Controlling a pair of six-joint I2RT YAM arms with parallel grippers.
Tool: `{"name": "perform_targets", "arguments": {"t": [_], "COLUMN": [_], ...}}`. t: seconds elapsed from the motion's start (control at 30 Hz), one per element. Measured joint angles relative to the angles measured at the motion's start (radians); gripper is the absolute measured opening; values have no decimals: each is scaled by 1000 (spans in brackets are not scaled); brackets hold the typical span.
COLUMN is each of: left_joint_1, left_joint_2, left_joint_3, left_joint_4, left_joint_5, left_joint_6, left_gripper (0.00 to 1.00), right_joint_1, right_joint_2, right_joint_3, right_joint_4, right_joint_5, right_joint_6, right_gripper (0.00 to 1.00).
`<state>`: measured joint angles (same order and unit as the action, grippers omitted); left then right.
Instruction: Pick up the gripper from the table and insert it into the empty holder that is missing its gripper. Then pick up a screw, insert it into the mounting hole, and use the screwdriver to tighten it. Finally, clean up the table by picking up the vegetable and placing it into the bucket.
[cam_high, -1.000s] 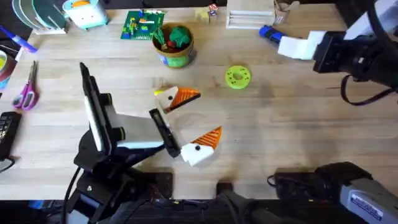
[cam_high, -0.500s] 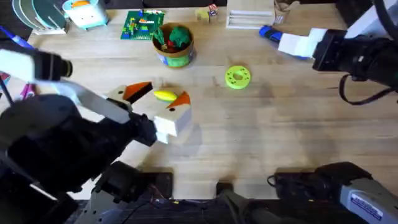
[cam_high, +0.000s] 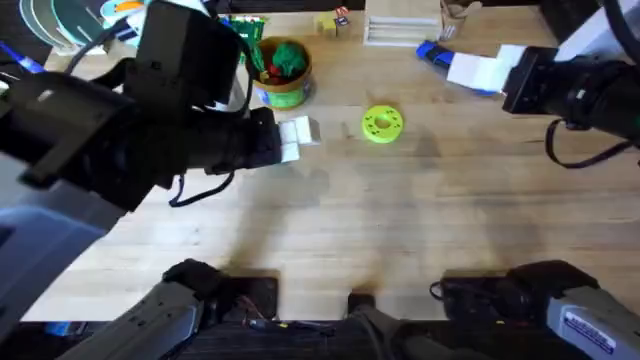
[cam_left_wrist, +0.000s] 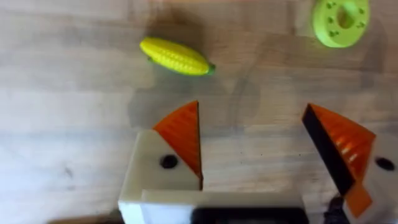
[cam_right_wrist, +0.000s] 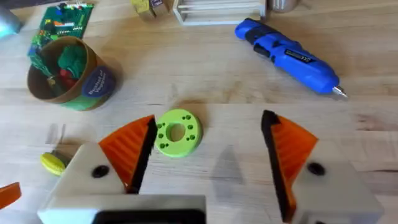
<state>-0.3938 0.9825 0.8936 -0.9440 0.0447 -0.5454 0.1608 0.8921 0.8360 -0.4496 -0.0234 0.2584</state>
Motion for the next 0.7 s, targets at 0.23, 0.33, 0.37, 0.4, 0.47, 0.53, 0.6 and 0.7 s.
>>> {"name": "perform_targets", "arguments": {"t": [0.23,0.33,0.37,0.4,0.47,0.53,0.6,0.7], "left_joint_1": [72,73,79,89,120,160,196,233], "left_joint_2": [145,182,199,215,246,279,313,368], "left_joint_3": [-1,-1,-1,-1,-1,-1,-1,-1], "left_joint_4": [-16,-5,-5,-5,-3,17,56,122], "left_joint_5": [-25,-58,-68,-74,-83,-89,-85,-66], "left_joint_6": [-350,-409,-432,-451,-484,-509,-510,-505], "left_gripper": [992,992,992,992,992,992,992,993], "right_joint_1": [0,0,0,0,0,0,0,0], "right_joint_2": [0,0,0,0,0,0,0,0], "right_joint_3": [0,0,0,0,0,0,0,0], "right_joint_4": [0,0,0,0,0,-1,-1,-1], "right_joint_5": [0,0,0,0,0,0,0,0], "right_joint_6": [0,0,0,0,1,0,0,0], "right_gripper": [990,991,991,990,990,990,990,990]}}
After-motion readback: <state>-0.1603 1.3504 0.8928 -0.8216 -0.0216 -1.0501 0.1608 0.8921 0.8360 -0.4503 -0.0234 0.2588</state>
